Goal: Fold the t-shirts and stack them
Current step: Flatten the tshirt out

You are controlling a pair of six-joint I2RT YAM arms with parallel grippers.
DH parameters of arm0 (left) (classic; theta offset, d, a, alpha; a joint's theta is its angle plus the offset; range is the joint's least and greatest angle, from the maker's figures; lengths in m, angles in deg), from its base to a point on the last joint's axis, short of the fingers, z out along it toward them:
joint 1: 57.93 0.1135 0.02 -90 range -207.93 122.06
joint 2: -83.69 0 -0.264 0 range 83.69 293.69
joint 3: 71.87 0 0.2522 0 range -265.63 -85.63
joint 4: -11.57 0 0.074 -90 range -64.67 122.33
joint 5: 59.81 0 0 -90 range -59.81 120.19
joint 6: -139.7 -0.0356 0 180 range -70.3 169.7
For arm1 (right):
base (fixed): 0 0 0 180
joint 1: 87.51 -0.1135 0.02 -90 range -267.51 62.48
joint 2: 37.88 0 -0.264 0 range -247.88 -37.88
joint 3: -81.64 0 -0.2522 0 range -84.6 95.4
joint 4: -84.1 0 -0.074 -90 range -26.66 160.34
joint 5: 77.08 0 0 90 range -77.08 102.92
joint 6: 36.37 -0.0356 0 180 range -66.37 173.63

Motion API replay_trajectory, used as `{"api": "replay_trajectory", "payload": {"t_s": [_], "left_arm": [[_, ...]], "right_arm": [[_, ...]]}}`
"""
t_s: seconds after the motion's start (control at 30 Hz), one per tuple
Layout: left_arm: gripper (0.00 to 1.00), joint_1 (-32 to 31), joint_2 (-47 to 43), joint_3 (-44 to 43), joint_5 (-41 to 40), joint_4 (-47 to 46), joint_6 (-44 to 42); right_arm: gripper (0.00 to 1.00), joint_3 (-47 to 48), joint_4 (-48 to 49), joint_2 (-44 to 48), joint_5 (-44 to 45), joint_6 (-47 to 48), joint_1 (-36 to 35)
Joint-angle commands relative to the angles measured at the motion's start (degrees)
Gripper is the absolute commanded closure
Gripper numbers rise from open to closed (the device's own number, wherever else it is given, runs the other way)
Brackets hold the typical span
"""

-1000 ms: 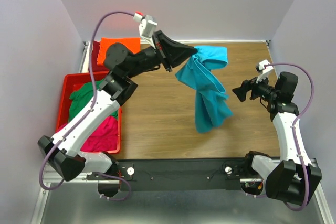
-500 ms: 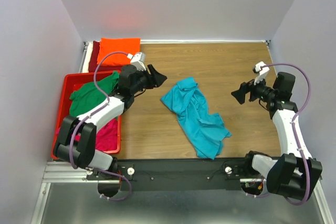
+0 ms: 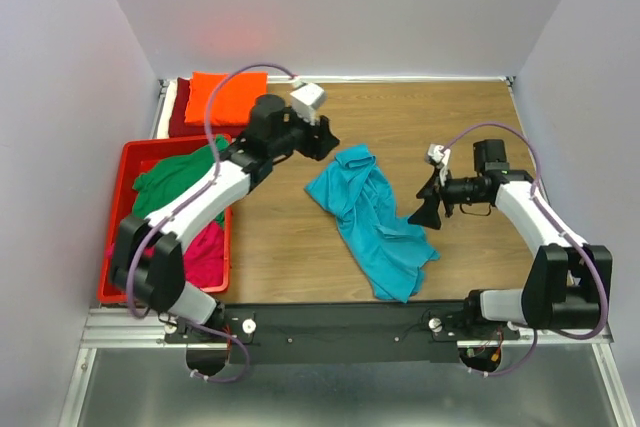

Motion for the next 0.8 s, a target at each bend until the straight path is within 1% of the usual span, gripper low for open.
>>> {"api": "replay_trajectory", "payload": {"t_s": [0.0,0.1,0.17,0.2,0.3,0.37,0.5,0.63,0.67,0.7,0.77], "left_arm": [[0.36,-6.13,10.54,-6.24,-2.65,13.14,-8.31],[0.36,-8.78,17.31,-11.33,-6.96,17.45,-10.34],[0.36,-9.75,19.79,-12.76,-8.02,17.72,-10.42],[0.36,-10.54,21.54,-13.55,-8.9,17.55,-10.34],[0.36,-11.69,24.19,-14.43,-10.48,17.02,-9.99],[0.36,-12.83,24.9,-14.61,-12.07,16.76,-9.81],[0.35,-13.62,27.09,-14.87,-12.68,15.44,-8.84],[0.35,-14.42,29.55,-16.27,-14.53,15.43,-8.84],[0.35,-14.59,29.99,-16.71,-14.62,15.52,-7.45],[0.35,-14.94,30.87,-17.24,-14.79,15.61,-7.26],[0.34,-15.38,31.58,-17.77,-15.67,16.05,-7.26]], "right_arm": [[0.05,-0.35,-5.31,-0.48,1.0,8.55,-5.08],[0.05,-2.28,-4.53,-0.48,2.58,11.53,-7.81],[0.05,-3.59,-2.68,-0.83,4.69,10.84,-9.48],[0.06,-4.04,-0.32,-1.35,7.39,9.71,-11.67],[0.07,-4.66,2.94,-2.93,11.88,7.86,-14.93],[0.07,-4.83,3.92,-3.55,13.22,7.24,-16.08],[0.11,-5.27,7.77,-4.87,16.91,4.6,-18.36],[0.21,-4.31,8.58,-6.71,19.11,2.49,-19.16],[0.22,-4.3,8.58,-6.72,19.28,2.31,-19.16],[0.28,-4.22,8.66,-6.63,19.55,2.23,-19.16],[0.35,-3.96,8.84,-6.54,19.81,1.52,-19.07]]}}
